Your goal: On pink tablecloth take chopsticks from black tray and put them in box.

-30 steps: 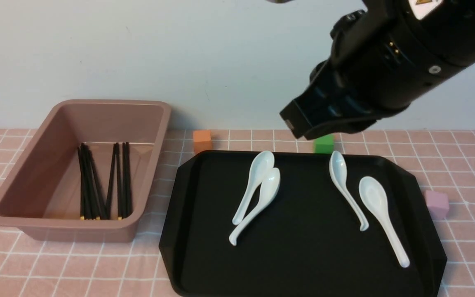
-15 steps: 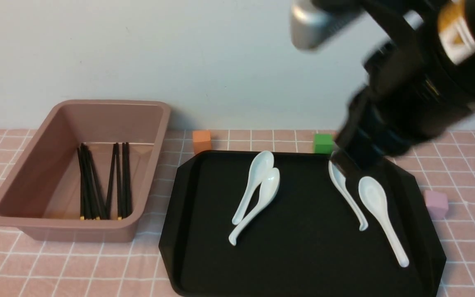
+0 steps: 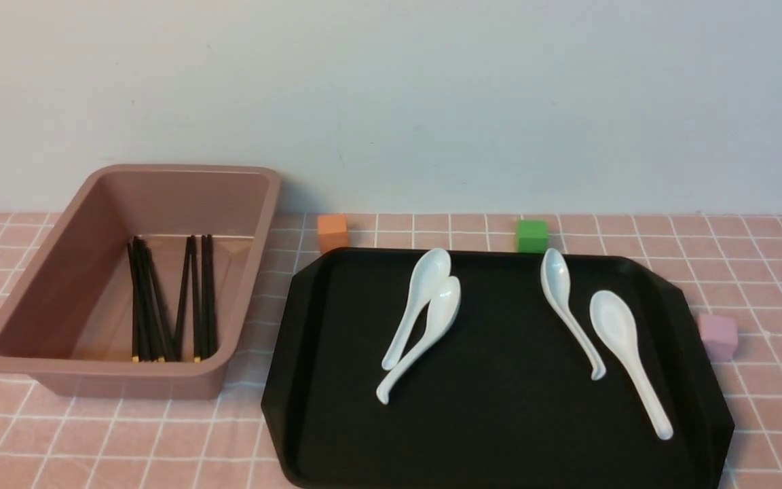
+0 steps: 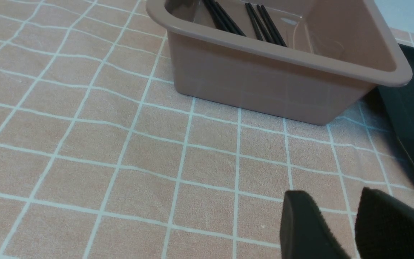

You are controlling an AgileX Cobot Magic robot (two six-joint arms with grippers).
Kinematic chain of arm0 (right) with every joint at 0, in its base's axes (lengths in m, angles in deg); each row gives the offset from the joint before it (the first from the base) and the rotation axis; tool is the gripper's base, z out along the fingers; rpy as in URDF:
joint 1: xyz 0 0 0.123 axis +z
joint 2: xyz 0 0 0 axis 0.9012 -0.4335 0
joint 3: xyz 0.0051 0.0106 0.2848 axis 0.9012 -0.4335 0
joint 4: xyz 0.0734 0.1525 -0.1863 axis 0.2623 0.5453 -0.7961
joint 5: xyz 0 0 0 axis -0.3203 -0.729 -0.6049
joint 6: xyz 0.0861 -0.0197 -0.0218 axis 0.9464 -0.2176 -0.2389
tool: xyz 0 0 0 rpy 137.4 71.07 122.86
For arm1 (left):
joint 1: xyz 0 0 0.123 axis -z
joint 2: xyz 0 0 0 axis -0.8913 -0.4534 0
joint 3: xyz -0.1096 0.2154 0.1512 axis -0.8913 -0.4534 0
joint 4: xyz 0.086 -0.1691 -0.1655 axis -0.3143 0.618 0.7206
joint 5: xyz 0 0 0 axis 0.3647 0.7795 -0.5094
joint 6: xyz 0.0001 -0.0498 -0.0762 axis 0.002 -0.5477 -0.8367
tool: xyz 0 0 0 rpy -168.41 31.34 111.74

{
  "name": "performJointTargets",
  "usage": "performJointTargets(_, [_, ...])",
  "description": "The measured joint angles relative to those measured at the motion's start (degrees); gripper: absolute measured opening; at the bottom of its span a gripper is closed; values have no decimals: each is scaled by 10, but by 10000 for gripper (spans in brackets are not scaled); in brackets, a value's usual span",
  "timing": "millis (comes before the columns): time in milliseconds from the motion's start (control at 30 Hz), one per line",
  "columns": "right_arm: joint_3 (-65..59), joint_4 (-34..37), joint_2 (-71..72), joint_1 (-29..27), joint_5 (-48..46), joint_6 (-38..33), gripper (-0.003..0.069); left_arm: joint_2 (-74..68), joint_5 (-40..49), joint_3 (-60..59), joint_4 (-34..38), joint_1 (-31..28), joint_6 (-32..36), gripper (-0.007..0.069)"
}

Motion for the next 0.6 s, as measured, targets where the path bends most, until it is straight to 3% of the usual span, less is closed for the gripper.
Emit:
performJointTargets(167, [-115,0,152,-45,46,17,-11,0,0,0,0,0,0,239])
performJointTargets(600, [-159,13,165,-58,76,49,-11,0,0,0,0,0,0,239])
